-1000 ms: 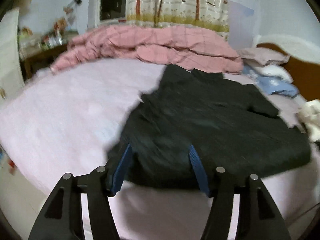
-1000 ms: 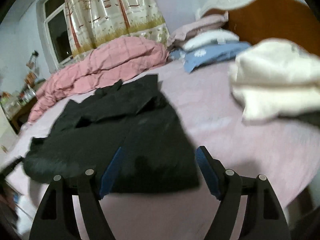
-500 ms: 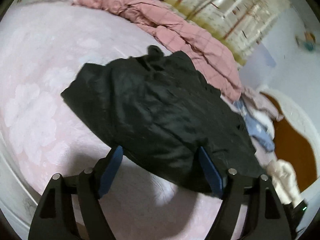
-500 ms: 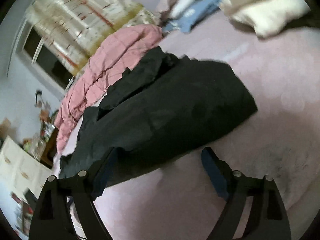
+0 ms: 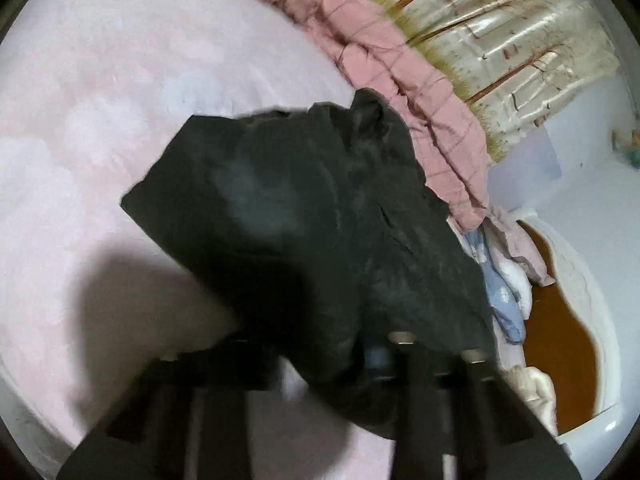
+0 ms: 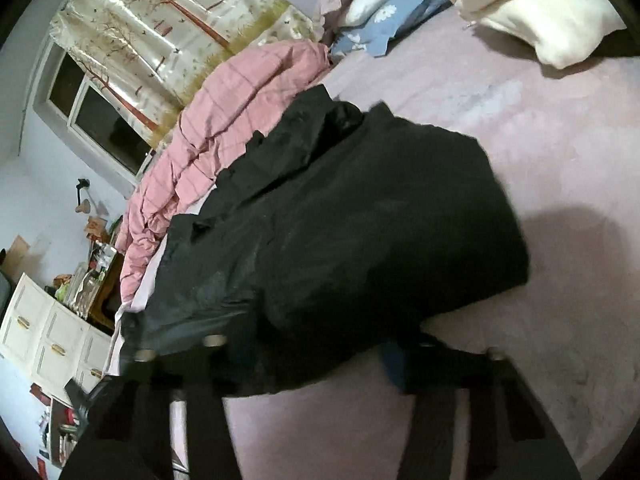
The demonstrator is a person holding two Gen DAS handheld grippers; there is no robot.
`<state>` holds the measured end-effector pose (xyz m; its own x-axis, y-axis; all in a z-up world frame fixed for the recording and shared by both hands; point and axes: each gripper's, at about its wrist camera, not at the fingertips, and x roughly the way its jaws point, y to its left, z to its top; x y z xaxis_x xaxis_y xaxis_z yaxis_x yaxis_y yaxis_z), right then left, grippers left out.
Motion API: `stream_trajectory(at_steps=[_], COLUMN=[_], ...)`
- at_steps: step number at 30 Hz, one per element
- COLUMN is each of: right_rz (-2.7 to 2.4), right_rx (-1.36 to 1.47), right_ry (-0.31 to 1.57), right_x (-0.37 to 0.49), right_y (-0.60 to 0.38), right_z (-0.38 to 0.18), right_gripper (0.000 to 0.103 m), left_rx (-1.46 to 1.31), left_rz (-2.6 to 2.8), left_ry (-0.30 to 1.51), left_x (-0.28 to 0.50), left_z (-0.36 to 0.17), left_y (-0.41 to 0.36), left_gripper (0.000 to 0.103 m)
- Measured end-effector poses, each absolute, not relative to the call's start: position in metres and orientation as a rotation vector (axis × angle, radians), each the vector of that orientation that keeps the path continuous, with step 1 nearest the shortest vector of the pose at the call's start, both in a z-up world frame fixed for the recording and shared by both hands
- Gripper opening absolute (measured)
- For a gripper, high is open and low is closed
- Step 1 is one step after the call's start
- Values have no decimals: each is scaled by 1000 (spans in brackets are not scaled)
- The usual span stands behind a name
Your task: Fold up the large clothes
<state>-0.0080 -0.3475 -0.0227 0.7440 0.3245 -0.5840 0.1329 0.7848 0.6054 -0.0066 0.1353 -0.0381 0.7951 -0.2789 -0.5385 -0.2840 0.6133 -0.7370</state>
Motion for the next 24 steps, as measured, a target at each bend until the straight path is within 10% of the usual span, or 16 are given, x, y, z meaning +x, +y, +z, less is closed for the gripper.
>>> stream_trajectory(at_steps=[4,24], right_rz=[62,126], right_rx=[493,575], right_ry=[718,757], right_x=[-14,-115], right_y=[-326,-343], right_z=[-3,38], right_gripper=[20,20], left_rx=[-736,-648], left_rz=[-45,9], left_ry=[556,609], left_x=[-30,-114], left_z=[1,63], left_y=[118,112], left_gripper=[10,10])
